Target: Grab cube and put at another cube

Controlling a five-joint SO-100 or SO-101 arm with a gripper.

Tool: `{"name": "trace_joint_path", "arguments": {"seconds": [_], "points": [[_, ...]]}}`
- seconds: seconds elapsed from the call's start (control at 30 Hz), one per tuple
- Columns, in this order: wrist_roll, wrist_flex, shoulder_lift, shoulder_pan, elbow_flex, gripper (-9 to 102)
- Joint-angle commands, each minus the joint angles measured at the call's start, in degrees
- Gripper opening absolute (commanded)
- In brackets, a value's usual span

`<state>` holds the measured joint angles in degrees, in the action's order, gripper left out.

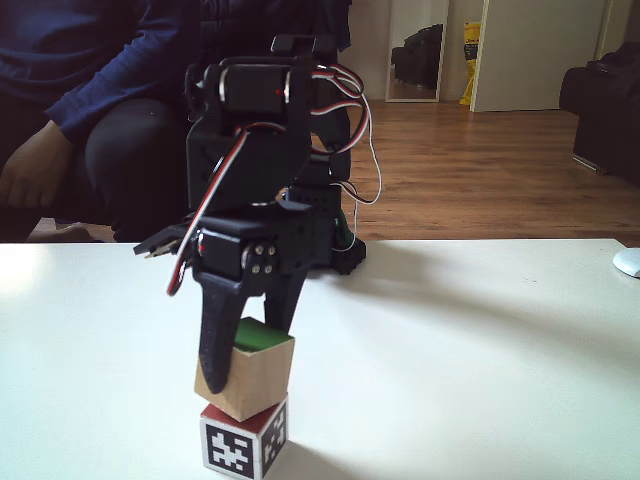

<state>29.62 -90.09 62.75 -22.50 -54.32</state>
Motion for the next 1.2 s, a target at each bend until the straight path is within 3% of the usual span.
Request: {"name": "trace_joint_path", "arguments": {"seconds": [0.0,0.43,0.77,1.17], "points": [[0.2,-1.2,-0.4,-0.5,4.4,21],[1.8,-13.4,-13.7,-1.8,26.4,37],[1.1,-13.4,-13.3,-1.8,25.6,40],[3.7,-13.4,-3.4,2.5,14.2,43]]}}
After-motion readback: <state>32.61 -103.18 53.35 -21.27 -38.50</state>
